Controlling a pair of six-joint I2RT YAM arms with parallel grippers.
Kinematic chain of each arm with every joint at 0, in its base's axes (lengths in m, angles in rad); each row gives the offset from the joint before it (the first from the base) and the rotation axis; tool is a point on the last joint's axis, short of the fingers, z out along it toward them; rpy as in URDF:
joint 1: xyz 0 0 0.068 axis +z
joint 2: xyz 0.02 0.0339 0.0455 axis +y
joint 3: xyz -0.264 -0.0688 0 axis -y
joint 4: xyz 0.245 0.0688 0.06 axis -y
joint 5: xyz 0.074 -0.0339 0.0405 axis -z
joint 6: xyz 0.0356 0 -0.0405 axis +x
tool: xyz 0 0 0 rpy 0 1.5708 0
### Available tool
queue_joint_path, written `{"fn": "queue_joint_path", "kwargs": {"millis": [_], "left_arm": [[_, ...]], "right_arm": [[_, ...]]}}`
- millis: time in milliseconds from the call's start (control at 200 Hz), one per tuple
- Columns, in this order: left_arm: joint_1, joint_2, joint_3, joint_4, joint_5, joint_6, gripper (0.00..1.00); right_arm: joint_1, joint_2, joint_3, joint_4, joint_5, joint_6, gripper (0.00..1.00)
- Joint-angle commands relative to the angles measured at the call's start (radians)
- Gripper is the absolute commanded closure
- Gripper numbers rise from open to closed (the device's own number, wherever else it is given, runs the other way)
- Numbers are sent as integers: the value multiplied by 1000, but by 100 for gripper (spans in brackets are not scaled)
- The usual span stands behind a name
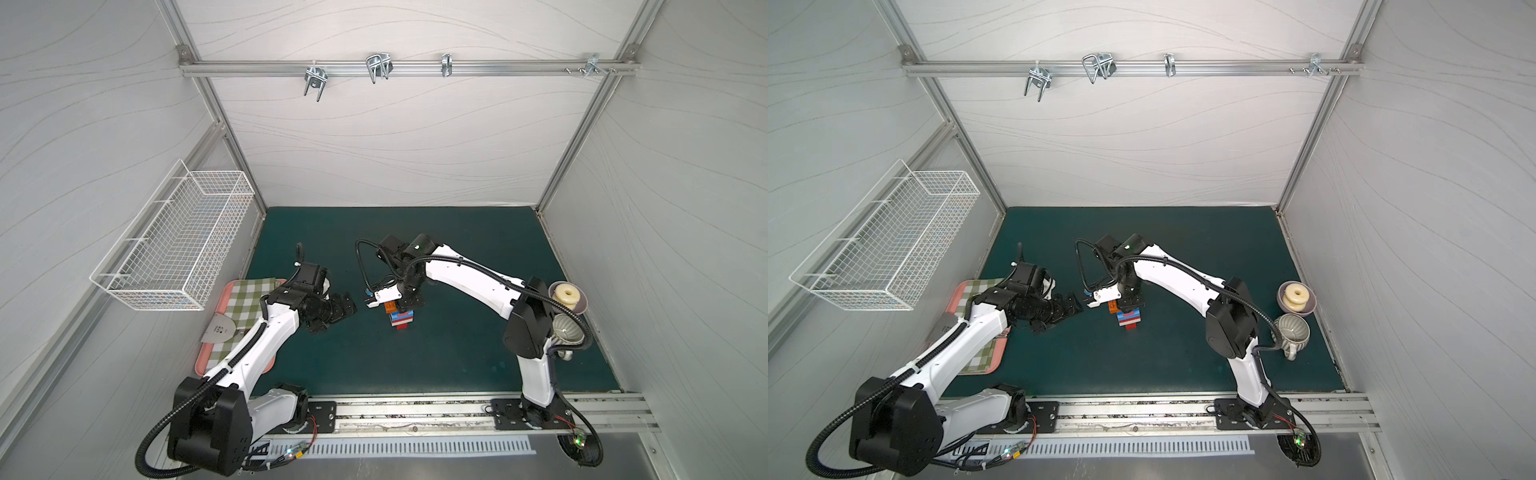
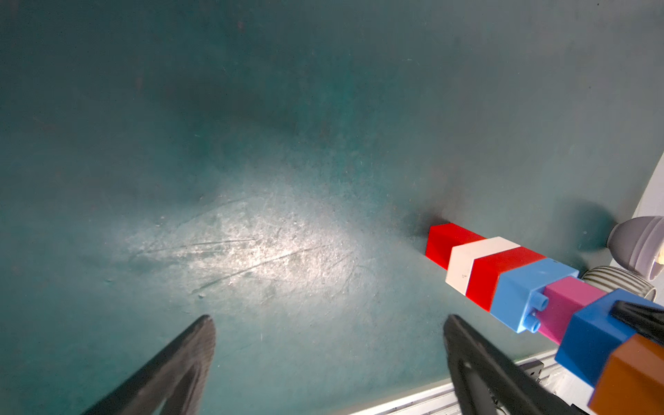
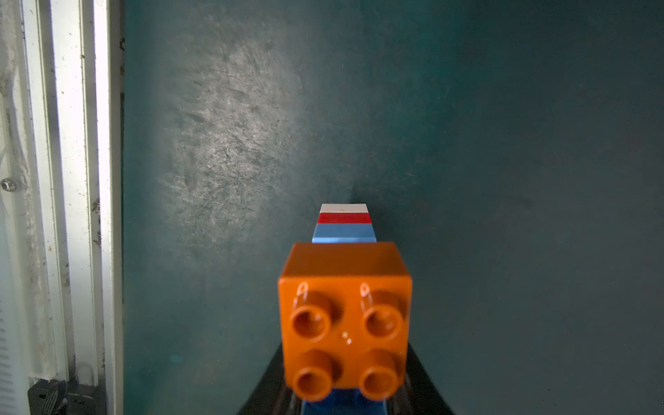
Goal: Assemble a carrot with lego
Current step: Assemble the lego brick with the lego brick.
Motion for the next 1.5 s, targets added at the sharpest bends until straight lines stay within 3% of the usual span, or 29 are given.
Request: {"fn": "queue_joint_path", "kwargs": {"millis": [0, 495, 790, 1491], "left_arm": [[6, 4, 12, -5, 15, 15, 1], [6, -8, 11, -4, 3, 12, 1], [6, -13, 11, -6, -2, 12, 1], [6, -23, 10, -7, -16, 10, 1]], "right_arm": [[18, 135, -86, -102, 9, 27, 100], [22, 64, -36, -82, 11, 1, 100], [22, 39, -23, -97, -31, -4, 81], [-1, -43, -49, -28, -114, 7, 54]]}}
